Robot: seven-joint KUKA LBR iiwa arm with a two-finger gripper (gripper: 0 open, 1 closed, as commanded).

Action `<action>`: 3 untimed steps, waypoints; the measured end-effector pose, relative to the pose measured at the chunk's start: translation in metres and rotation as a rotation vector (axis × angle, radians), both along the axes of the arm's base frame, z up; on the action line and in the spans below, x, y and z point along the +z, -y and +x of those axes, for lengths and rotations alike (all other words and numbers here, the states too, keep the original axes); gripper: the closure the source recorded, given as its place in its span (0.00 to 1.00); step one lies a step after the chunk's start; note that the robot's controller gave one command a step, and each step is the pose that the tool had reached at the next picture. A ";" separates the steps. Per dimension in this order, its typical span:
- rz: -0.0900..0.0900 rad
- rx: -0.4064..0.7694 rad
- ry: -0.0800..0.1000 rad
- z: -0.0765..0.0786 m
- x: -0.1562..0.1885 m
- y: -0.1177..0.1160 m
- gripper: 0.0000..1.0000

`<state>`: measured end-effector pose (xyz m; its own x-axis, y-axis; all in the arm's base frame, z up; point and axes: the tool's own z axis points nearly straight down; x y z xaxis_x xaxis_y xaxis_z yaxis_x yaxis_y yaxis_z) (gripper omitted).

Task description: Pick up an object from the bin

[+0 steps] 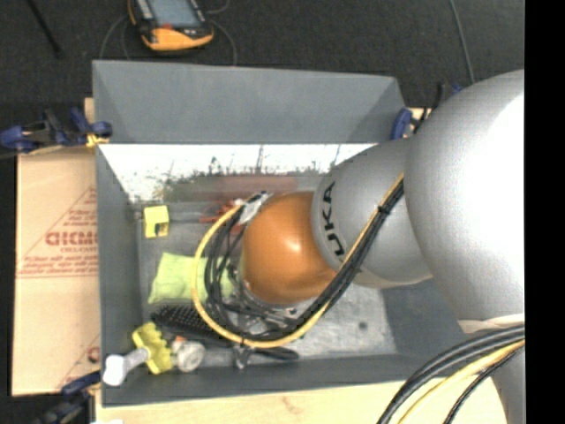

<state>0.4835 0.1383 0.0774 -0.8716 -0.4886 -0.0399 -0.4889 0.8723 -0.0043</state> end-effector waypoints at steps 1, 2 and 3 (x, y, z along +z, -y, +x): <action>-0.015 0.009 -0.033 -0.010 0.040 -0.001 1.00; -0.015 0.008 -0.034 -0.010 0.040 -0.001 1.00; -0.014 -0.005 -0.034 -0.007 0.164 -0.006 1.00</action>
Offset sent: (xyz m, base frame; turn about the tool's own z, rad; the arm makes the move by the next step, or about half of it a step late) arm 0.0000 0.0000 0.0000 0.0000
